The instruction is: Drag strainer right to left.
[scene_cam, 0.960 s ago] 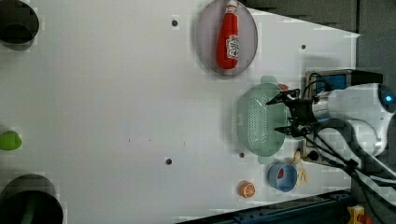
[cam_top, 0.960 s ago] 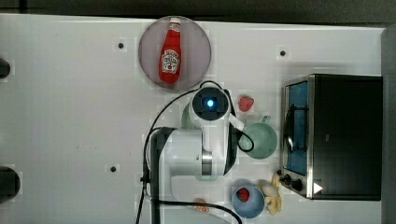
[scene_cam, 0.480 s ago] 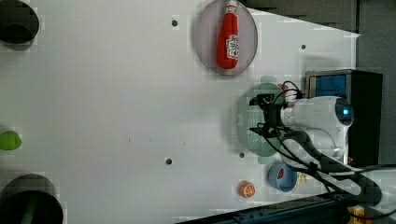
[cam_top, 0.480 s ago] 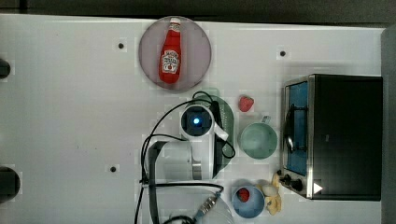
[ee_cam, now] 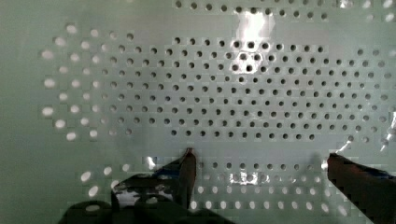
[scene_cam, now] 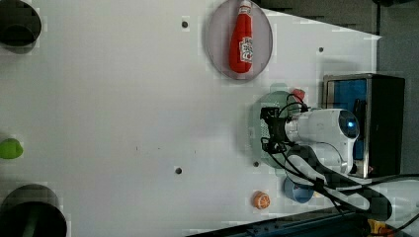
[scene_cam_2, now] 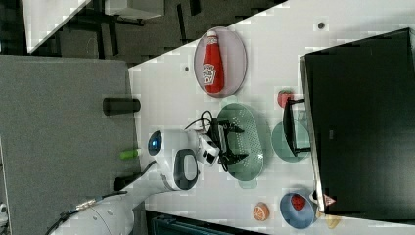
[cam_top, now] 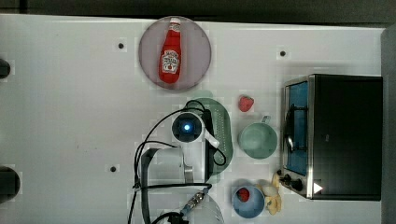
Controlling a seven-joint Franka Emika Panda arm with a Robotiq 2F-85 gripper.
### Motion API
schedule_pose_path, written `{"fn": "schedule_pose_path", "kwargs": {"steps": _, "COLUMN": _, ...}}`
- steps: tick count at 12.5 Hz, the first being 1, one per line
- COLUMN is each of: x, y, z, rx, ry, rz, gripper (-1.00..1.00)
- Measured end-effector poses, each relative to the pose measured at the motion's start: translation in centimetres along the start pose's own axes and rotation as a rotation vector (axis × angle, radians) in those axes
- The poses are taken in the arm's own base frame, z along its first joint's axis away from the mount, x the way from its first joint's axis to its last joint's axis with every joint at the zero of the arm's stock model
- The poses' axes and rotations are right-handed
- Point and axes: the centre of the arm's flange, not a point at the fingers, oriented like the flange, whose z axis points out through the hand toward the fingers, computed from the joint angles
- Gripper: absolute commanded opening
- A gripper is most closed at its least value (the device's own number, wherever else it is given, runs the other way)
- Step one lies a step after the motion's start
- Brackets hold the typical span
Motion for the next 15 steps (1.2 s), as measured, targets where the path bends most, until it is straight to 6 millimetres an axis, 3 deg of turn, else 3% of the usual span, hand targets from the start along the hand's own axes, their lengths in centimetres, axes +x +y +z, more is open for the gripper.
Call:
{"fn": "schedule_pose_path", "kwargs": {"steps": 3, "x": -0.4, "y": -0.3, "z": -0.7, "rx": 0.015, "ry": -0.004, "rz": 0.048, "gripper": 1.0}}
{"fn": "schedule_pose_path", "kwargs": {"steps": 6, "x": -2.6, "y": -0.7, "z": -1.4, "rx": 0.035, "ry": 0.001, "rz": 0.025, "gripper": 1.0}}
{"fn": "schedule_pose_path", "kwargs": {"steps": 9, "x": -6.2, "y": -2.2, "z": -1.3, "rx": 0.06, "ry": -0.012, "rz": 0.054, "gripper": 1.0}}
{"fn": "schedule_pose_path", "kwargs": {"steps": 12, "x": -9.7, "y": -1.4, "z": -1.5, "rx": 0.059, "ry": -0.013, "rz": 0.064, "gripper": 1.0}}
{"fn": "schedule_pose_path", "kwargs": {"steps": 15, "x": -13.5, "y": -2.2, "z": -1.2, "rx": 0.046, "ry": -0.024, "rz": 0.043, "gripper": 1.0}}
